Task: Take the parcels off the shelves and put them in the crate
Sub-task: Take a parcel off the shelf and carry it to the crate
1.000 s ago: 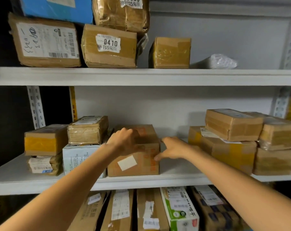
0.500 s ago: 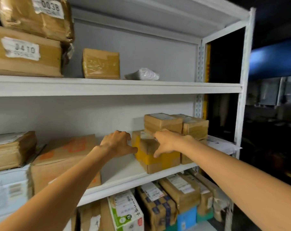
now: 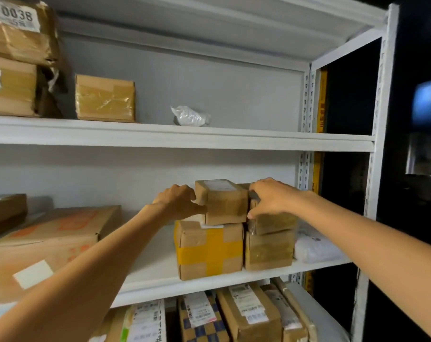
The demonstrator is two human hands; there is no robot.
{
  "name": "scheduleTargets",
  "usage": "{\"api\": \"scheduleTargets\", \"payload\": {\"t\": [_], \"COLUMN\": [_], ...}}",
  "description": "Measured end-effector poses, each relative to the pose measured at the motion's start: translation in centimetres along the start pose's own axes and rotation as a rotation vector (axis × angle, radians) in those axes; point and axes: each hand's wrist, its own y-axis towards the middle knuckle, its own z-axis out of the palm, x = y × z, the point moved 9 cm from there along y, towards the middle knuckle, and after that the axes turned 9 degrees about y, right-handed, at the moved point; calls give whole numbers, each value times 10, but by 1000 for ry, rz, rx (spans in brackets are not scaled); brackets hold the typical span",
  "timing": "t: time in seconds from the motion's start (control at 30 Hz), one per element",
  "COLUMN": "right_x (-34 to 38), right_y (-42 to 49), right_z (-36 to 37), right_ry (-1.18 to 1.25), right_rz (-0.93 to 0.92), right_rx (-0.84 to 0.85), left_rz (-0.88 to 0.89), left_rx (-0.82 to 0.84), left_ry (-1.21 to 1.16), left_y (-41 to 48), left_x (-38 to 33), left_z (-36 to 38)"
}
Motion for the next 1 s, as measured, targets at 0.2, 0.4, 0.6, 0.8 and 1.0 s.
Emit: {"api": "scheduleTargets", "payload": {"t": [0.2,0.4,0.6,0.8,1.0], "right_x": [-16,-11,-21,2,26], "right_y": [27,57,82,62,17], "right_z": [6,23,28,26,33], "right_ry": [127,398,763,919,1010], "right_rz": [-66,-54,60,50,49], "right_rx": [0,-87,-48,-11,-147], "left_rz": [-108,-304,-388,-272,-193], "left_rx": [14,136,164,154,98], "left_ry": [-93,-675,-1033,-1313,-1431], "left_y": [23,35,31,-5,-42], "left_x": [-10,-16,-13,-13,0], "left_z": [8,29,38,27,20]}}
